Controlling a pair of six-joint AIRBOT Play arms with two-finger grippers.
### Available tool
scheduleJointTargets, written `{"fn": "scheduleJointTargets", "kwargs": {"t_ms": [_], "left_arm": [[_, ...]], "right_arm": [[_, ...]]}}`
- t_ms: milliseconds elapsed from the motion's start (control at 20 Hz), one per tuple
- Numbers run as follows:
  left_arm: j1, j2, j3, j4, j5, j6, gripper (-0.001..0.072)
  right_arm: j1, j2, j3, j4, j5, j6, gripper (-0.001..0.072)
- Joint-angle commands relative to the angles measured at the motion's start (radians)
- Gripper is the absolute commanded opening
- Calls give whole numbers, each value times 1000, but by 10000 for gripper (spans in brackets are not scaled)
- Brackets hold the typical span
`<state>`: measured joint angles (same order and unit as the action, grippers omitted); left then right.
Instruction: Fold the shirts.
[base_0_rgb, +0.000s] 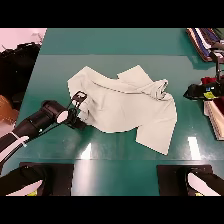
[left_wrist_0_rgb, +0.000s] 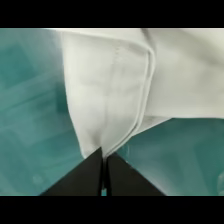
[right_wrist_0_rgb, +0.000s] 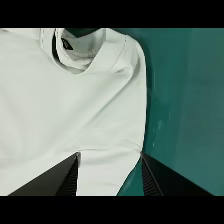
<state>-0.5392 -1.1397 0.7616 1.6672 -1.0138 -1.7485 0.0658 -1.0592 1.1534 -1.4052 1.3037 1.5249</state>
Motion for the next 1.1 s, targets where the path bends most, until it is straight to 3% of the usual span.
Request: {"fn": "scheduleJointTargets", "kwargs": {"t_ms": [0, 150, 450, 800, 900, 1000, 1050], "left_arm": [[45, 6, 24, 45, -99, -6, 27], [164, 69, 43, 19, -81, -13, 27], [264, 111, 43, -132, -38, -16, 27], [264, 111, 43, -241, 3, -16, 28], [264, 111, 43, -243, 2, -16, 28], [264, 111, 43, -243, 2, -16, 28], [264, 111, 44, -243, 1, -16, 27]], "right_arm": [[-40, 1, -1, 0, 72, -17, 432], [-162, 1, -48, 56, 123, -63, 431], [-452, -104, -322, 388, 82, -208, 432], [-424, -342, -336, 494, -55, -267, 428], [-384, -390, -310, 496, -57, -271, 325], [-338, -417, -283, 495, -68, -271, 301], [-320, -422, -272, 493, -67, -272, 212]]}}
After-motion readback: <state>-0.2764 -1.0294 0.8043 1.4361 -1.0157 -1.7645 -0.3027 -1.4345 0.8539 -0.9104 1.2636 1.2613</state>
